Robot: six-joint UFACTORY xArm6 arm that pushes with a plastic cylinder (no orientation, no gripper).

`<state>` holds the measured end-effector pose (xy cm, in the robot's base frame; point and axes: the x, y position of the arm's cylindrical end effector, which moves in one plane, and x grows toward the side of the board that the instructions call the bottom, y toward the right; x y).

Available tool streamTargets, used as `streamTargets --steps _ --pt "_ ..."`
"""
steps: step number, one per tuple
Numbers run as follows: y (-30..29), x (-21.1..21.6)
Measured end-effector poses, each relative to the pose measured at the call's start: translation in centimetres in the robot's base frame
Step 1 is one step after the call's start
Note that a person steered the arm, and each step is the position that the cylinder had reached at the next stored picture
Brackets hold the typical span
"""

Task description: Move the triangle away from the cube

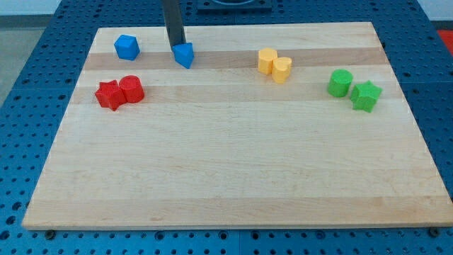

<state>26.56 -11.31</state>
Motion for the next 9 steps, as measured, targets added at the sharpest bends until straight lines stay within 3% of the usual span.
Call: streamTargets --steps 5,7,9 --pt "-0.9 7.5" --pt "0.0 7.5" --pt "4.6 5.4"
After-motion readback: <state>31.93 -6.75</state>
